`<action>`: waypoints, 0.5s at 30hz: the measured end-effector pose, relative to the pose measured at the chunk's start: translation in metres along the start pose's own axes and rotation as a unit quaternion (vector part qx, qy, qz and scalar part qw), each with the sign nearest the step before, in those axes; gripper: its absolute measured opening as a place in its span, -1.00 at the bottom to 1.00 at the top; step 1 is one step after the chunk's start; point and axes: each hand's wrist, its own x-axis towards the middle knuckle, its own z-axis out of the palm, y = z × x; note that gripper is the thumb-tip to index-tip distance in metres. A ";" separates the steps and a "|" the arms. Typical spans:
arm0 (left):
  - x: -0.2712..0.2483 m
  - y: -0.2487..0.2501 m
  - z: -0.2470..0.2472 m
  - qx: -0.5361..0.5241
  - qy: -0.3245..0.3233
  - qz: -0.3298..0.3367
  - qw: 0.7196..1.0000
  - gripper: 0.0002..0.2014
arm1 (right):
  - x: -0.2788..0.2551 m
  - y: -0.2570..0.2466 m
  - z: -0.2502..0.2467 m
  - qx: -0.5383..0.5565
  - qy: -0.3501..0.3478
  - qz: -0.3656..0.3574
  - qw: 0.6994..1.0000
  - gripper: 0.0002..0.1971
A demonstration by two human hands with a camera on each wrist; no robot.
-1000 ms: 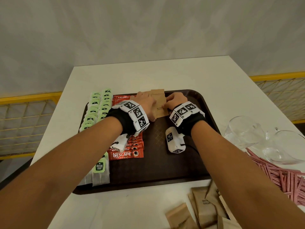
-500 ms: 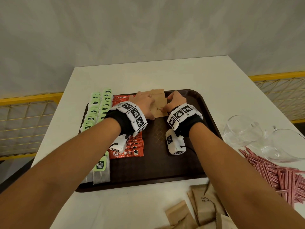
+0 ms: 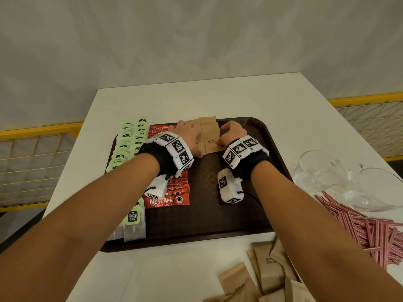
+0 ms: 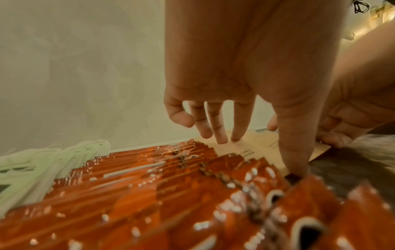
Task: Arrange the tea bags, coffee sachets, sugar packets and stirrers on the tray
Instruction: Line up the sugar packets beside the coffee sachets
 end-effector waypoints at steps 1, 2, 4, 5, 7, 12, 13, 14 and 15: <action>0.000 0.000 0.001 -0.001 0.002 0.000 1.000 -0.35 | 0.000 0.000 0.000 -0.009 0.002 -0.002 1.000 -0.63; 0.001 0.000 0.001 -0.001 0.004 0.001 1.000 -0.35 | 0.000 0.000 -0.001 -0.023 0.000 0.000 1.000 -0.67; 0.002 0.000 0.001 -0.002 0.006 0.003 1.000 -0.35 | 0.002 -0.001 -0.001 -0.045 -0.010 0.010 0.999 -0.73; 0.002 0.000 0.002 -0.002 0.008 0.004 1.000 -0.35 | 0.002 -0.002 -0.001 -0.046 -0.016 0.017 0.999 -0.74; 0.003 0.000 0.002 -0.002 0.010 0.003 1.000 -0.35 | 0.003 -0.004 -0.001 -0.041 -0.025 0.021 0.999 -0.73; 0.003 -0.001 0.003 0.003 0.008 -0.002 1.000 -0.36 | 0.003 -0.005 0.000 -0.019 -0.029 0.017 0.999 -0.64; 0.003 0.000 0.003 0.004 0.008 -0.002 1.000 -0.35 | 0.002 -0.005 0.000 -0.023 -0.028 0.016 0.999 -0.65; 0.002 0.000 0.003 0.004 0.010 -0.002 1.000 -0.35 | 0.001 -0.005 -0.001 -0.030 -0.029 0.016 0.999 -0.66; 0.001 0.001 0.002 0.004 0.013 -0.002 1.000 -0.35 | -0.001 -0.005 -0.002 -0.040 -0.029 0.013 0.999 -0.67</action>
